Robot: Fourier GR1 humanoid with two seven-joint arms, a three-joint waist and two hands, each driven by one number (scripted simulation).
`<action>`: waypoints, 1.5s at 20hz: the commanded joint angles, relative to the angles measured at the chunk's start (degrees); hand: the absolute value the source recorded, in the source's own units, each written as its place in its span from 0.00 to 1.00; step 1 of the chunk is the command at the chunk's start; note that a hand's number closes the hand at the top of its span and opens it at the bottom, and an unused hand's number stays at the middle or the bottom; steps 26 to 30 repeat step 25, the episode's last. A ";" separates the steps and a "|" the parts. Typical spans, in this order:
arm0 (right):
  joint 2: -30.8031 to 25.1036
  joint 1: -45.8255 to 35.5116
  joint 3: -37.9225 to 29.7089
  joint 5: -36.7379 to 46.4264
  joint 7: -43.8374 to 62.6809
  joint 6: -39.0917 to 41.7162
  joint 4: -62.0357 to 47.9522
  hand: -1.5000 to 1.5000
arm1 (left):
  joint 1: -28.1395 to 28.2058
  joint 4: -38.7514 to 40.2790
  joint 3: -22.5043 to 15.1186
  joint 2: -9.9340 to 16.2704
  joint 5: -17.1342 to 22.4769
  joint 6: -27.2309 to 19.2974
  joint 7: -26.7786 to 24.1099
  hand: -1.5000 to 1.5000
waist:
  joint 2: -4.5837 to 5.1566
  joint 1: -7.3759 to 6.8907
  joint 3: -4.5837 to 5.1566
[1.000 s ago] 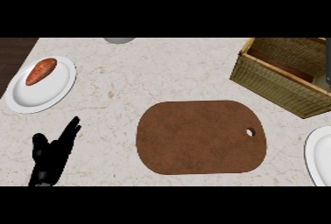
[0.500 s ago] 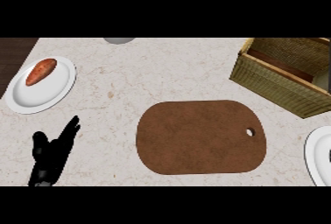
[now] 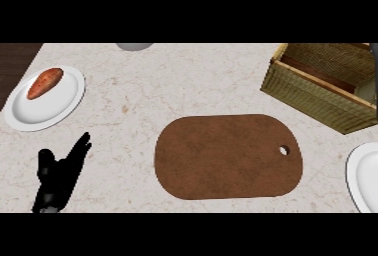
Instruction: Pick the squash from the cutting board and place it in the basket
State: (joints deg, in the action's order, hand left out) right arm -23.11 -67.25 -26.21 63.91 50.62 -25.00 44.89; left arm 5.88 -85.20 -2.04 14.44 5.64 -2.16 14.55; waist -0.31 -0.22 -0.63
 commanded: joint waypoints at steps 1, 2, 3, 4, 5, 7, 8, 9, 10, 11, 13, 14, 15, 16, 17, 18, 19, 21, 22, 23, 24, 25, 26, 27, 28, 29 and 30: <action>-1.94 3.43 1.83 1.81 1.58 4.81 -0.49 1.00 | 1.53 3.63 0.08 -0.49 0.14 0.38 1.40 0.50 | 0.24 0.50 0.68; -3.87 2.35 1.29 0.17 -0.05 7.28 -0.52 1.00 | 3.04 2.59 -0.99 -1.58 0.39 0.74 1.11 0.50 | 0.23 0.23 0.66; -3.15 0.53 3.02 1.89 1.95 8.74 -0.82 0.00 | 3.06 2.96 -0.74 -1.09 -0.15 0.44 1.59 0.50 | 0.24 0.06 0.69; -3.58 4.66 3.03 0.44 -1.83 9.67 0.62 0.00 | 1.69 4.25 0.91 -0.10 0.51 0.88 1.35 0.50 | 0.17 0.79 0.67; -2.66 6.06 3.44 0.14 -3.24 7.06 2.24 0.00 | 0.70 3.27 1.98 1.03 1.66 1.84 3.29 0.50 | 0.22 0.50 0.64; -3.95 7.51 3.19 -1.31 -2.46 9.91 6.86 0.00 | 3.16 3.47 1.35 -0.24 0.58 0.95 1.21 0.50 | 0.01 0.84 0.66; -4.92 4.86 3.66 -0.43 -1.88 9.44 6.10 0.00 | 1.96 2.78 -1.04 -2.69 -1.39 -1.16 1.96 0.50 | 0.19 0.41 0.66; -4.98 5.84 2.58 -1.56 -2.89 7.88 4.99 0.00 | 0.39 5.27 0.40 -1.95 -0.02 0.51 1.12 0.50 | 0.37 0.27 0.66; -5.39 6.20 2.84 -1.36 -2.77 8.10 5.53 0.00 | 0.36 6.05 0.32 -2.10 -0.96 -0.14 0.64 0.50 | 0.36 0.32 0.66; -5.28 4.62 3.21 -1.26 -1.60 8.67 6.34 0.00 | 1.26 5.71 0.51 -1.65 -0.53 0.72 0.48 0.50 | 0.31 0.17 0.67; -6.87 6.32 1.43 -3.33 -2.35 8.38 9.84 0.00 | -0.85 6.09 1.51 -0.55 -0.31 0.88 2.64 0.50 | 0.25 0.84 0.66; -5.11 9.40 2.32 -2.91 -0.69 7.80 14.96 0.00 | 3.28 2.66 -0.46 -2.66 -1.61 -0.91 1.64 0.50 | -0.11 1.05 0.65; -7.21 7.43 0.82 -3.54 -0.88 7.19 13.19 0.00 | 6.06 1.63 1.08 -0.38 0.00 2.02 -0.78 0.50 | 0.08 0.16 0.65; -6.01 11.68 0.57 -4.25 -0.33 7.03 17.76 0.00 | 2.33 3.86 0.43 -1.75 -1.36 -0.18 1.92 0.50 | -0.10 1.57 0.64; -6.93 8.34 1.06 -3.57 1.36 8.23 17.25 0.00 | 4.12 4.59 1.15 -1.12 -0.09 2.05 -0.91 0.50 | 0.05 0.71 0.69; -5.36 10.12 1.01 -2.42 4.94 6.91 20.08 0.00 | 3.38 3.75 1.26 -0.89 -0.62 1.32 0.37 0.50 | -0.05 0.99 0.68; -5.29 13.91 -1.27 -5.06 2.04 4.57 21.62 0.00 | 4.40 3.69 1.87 -0.35 0.32 2.52 -0.50 0.50 | -0.02 1.14 0.64; -8.18 13.95 -1.05 -3.63 5.04 8.89 25.10 0.00 | 3.06 3.41 0.09 -3.07 -0.96 0.01 1.77 0.50 | -0.06 1.48 0.67; -7.58 14.99 -1.51 -4.58 6.29 9.87 28.32 0.00 | 2.43 6.25 1.36 -2.58 -1.91 -0.38 -1.50 0.50 | -0.08 1.71 0.70; -8.26 16.31 -1.05 -3.79 8.25 12.80 31.95 0.00 | 2.64 4.89 0.80 -2.57 -1.73 -0.05 -0.05 0.50 | -0.30 2.16 0.71; -8.21 19.03 -1.70 -4.67 8.81 14.68 35.19 0.00 | 4.14 3.06 2.82 -0.66 0.53 1.71 0.85 0.50 | -0.46 2.27 0.69; -9.33 21.41 -3.75 -7.27 6.87 15.57 36.64 0.00 | 3.72 2.90 1.41 -2.51 -1.32 -0.78 1.84 0.50 | -0.37 2.45 0.64; -9.33 21.41 -3.75 -7.27 6.87 15.57 36.64 0.00 | 3.72 2.90 1.41 -2.51 -1.32 -0.78 1.84 0.50 | -0.37 2.45 0.64; -9.33 21.41 -3.75 -7.27 6.87 15.57 36.64 0.00 | 3.72 2.90 1.41 -2.51 -1.32 -0.78 1.84 0.50 | -0.37 2.45 0.64; -9.33 21.41 -3.75 -7.27 6.87 15.57 36.64 0.00 | 3.72 2.90 1.41 -2.51 -1.32 -0.78 1.84 0.50 | -0.37 2.45 0.64; -9.33 21.41 -3.75 -7.27 6.87 15.57 36.64 0.00 | 3.72 2.90 1.41 -2.51 -1.32 -0.78 1.84 0.50 | -0.37 2.45 0.64; -9.33 21.41 -3.75 -7.27 6.87 15.57 36.64 0.00 | 3.72 2.90 1.41 -2.51 -1.32 -0.78 1.84 0.50 | -0.37 2.45 0.64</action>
